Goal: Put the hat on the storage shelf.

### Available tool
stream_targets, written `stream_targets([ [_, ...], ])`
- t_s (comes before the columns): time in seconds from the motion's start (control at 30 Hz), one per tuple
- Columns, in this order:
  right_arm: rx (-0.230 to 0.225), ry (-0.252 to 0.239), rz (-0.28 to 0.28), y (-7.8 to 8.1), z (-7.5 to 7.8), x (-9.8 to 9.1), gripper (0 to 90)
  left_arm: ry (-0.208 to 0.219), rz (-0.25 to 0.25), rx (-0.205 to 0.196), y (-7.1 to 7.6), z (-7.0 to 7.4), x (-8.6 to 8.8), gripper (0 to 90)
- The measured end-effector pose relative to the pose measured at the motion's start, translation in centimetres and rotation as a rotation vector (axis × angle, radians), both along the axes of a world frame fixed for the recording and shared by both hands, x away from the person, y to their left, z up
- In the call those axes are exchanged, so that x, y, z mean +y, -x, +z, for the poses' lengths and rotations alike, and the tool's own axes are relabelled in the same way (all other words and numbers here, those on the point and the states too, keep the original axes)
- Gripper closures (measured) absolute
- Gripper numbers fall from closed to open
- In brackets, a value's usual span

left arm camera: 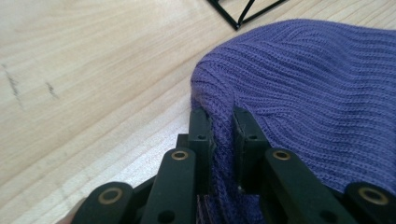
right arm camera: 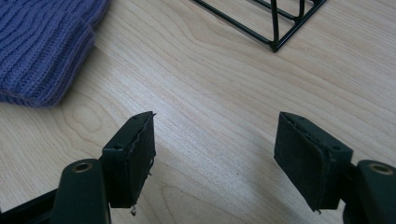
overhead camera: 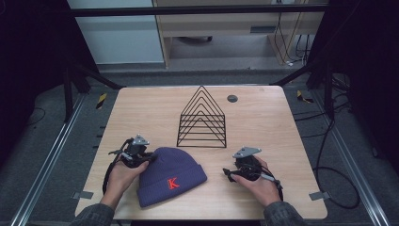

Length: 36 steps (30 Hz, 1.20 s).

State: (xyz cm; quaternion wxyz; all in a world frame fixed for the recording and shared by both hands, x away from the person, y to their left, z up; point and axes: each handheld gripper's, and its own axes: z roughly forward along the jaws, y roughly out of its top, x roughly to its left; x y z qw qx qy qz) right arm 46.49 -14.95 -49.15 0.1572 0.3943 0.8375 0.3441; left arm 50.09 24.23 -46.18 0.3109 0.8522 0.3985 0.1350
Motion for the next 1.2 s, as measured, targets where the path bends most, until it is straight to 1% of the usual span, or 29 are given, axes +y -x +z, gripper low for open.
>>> stream_targets([
  [0.03, 0.000, 0.000, 0.000, 0.0, 0.0, 0.0, 28.8, 0.000, 0.000, 0.000, 0.0, 0.0, 0.0, 79.3],
  [0.07, -0.001, 0.002, -0.004, 0.0, 0.0, -0.1, 28.7, 0.012, 0.007, -0.005, 0.1, 0.2, 0.1, 79.3],
  [0.13, 0.002, 0.000, -0.006, 0.0, 0.0, -0.1, 28.6, 0.014, 0.006, -0.012, 0.1, 0.3, 0.1, 79.4],
  [0.37, -0.005, 0.001, -0.019, -0.1, 0.1, -0.4, 28.2, 0.025, 0.007, -0.078, 0.9, 1.5, 0.3, 79.8],
  [0.43, -0.007, 0.002, -0.021, -0.1, 0.1, -0.4, 28.1, 0.052, 0.006, -0.098, 1.2, 2.1, 0.4, 80.0],
  [0.47, -0.009, 0.001, -0.022, -0.1, 0.1, -0.4, 28.1, 0.053, 0.006, -0.109, 1.3, 2.3, 0.5, 80.0],
  [0.5, -0.009, 0.001, -0.022, -0.1, 0.1, -0.4, 28.1, 0.053, 0.006, -0.109, 1.3, 2.3, 0.5, 80.1],
  [0.53, -0.012, 0.000, -0.024, -0.1, 0.2, -0.4, 28.0, 0.051, 0.003, -0.132, 1.6, 2.8, 0.5, 80.2],
  [0.57, -0.010, -0.001, -0.026, -0.1, 0.2, -0.4, 28.0, 0.052, 0.003, -0.143, 1.8, 3.0, 0.5, 80.2],
  [0.67, -0.014, 0.001, -0.024, -0.1, 0.2, -0.5, 27.8, 0.052, 0.003, -0.156, 2.0, 3.3, 0.5, 80.3],
  [0.73, -0.014, -0.001, -0.027, -0.1, 0.2, -0.5, 27.7, 0.049, -0.005, -0.169, 2.2, 3.6, 0.4, 80.3],
  [0.8, -0.015, -0.006, -0.030, -0.1, 0.3, -0.6, 27.7, 0.035, -0.019, -0.192, 2.7, 4.0, 0.1, 80.3],
  [0.87, -0.018, -0.002, -0.030, -0.1, 0.3, -0.7, 27.6, 0.031, -0.025, -0.195, 2.8, 4.1, 0.0, 80.3],
  [0.93, -0.020, -0.003, -0.032, -0.1, 0.3, -0.7, 27.6, 0.027, -0.036, -0.208, 3.1, 4.5, -0.2, 80.3],
  [1.0, -0.015, -0.008, -0.036, -0.1, 0.3, -0.8, 27.5, 0.028, -0.050, -0.230, 3.5, 5.2, -0.5, 80.3],
  [1.1, -0.019, -0.006, -0.041, -0.1, 0.3, -0.9, 27.4, 0.021, -0.061, -0.245, 3.7, 6.0, -0.6, 80.3],
  [1.13, -0.020, -0.010, -0.040, -0.1, 0.3, -0.9, 27.4, 0.030, -0.060, -0.251, 3.8, 6.2, -0.6, 80.3],
  [1.17, -0.023, -0.009, -0.040, -0.1, 0.3, -0.9, 27.4, 0.034, -0.071, -0.257, 3.8, 6.4, -0.6, 80.3],
  [1.2, -0.020, -0.010, -0.045, -0.1, 0.4, -1.0, 27.4, 0.029, -0.077, -0.263, 3.9, 6.6, -0.7, 80.3],
])
